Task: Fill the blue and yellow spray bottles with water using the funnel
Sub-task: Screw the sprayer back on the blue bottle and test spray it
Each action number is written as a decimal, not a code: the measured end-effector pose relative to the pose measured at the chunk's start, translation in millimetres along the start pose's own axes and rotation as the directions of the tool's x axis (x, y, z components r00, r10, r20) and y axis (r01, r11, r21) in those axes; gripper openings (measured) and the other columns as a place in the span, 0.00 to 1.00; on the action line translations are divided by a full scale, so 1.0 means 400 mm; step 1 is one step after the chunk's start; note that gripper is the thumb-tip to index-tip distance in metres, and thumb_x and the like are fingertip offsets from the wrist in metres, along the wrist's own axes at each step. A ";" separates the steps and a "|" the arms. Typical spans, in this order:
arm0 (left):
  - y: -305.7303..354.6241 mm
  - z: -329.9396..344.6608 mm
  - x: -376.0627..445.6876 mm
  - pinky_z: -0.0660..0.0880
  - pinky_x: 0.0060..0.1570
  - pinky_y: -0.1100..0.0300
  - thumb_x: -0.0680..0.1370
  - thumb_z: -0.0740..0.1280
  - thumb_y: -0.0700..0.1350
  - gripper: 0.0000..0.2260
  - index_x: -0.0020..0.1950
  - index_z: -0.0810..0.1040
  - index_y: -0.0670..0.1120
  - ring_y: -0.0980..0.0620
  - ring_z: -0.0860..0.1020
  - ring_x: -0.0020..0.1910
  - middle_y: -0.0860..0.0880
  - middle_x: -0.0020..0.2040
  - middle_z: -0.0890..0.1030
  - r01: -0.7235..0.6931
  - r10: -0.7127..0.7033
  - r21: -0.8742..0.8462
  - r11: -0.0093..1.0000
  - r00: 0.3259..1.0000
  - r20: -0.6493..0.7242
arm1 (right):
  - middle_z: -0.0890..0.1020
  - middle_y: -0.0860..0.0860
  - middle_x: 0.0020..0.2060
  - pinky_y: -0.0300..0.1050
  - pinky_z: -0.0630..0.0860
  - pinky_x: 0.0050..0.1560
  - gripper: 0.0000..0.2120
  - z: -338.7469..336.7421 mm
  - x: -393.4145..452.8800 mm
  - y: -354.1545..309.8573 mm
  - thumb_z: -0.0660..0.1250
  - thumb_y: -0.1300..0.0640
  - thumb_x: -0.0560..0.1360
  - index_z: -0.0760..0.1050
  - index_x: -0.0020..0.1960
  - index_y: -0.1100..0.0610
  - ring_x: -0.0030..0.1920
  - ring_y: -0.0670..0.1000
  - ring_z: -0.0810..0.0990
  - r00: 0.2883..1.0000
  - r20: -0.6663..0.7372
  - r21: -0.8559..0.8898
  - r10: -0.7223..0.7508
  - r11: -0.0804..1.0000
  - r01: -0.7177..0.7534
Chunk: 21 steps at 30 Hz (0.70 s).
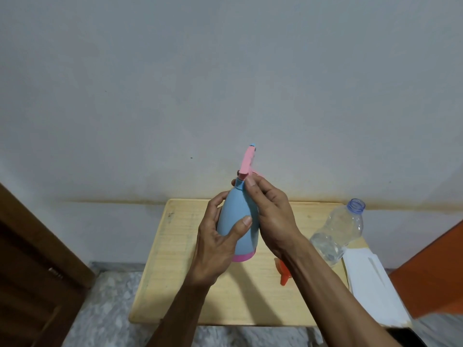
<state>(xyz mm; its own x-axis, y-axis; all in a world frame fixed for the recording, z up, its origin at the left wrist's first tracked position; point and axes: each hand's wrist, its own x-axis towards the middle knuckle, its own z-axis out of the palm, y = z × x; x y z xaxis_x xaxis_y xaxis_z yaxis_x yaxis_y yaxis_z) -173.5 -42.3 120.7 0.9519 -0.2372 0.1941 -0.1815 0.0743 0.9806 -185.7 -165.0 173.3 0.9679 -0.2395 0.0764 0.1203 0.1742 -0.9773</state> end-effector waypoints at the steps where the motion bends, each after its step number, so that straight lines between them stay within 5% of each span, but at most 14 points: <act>1: 0.001 0.001 0.001 0.83 0.45 0.56 0.68 0.73 0.62 0.25 0.63 0.70 0.69 0.53 0.81 0.56 0.60 0.59 0.78 0.003 -0.003 -0.005 1.000 1.000 -0.003 | 0.85 0.55 0.51 0.47 0.80 0.52 0.14 -0.001 0.001 -0.003 0.65 0.47 0.80 0.83 0.55 0.55 0.47 0.48 0.83 1.000 -0.003 -0.005 0.005 1.000 -0.005; 21: 0.016 0.015 0.028 0.83 0.49 0.50 0.69 0.72 0.61 0.25 0.64 0.71 0.68 0.51 0.81 0.57 0.59 0.60 0.78 -0.003 0.003 -0.039 0.999 1.000 -0.007 | 0.84 0.52 0.49 0.38 0.80 0.45 0.12 0.002 0.008 -0.031 0.63 0.51 0.83 0.80 0.60 0.55 0.46 0.45 0.83 1.000 0.030 0.001 0.007 1.000 -0.007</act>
<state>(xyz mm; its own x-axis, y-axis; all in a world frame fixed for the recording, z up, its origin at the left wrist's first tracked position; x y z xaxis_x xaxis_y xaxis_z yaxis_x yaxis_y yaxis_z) -165.3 -50.5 129.2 0.9530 -0.2304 0.1966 -0.1744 0.1129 0.9782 -184.0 -167.2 185.7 0.9748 -0.2100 0.0755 0.1139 0.1770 -0.9776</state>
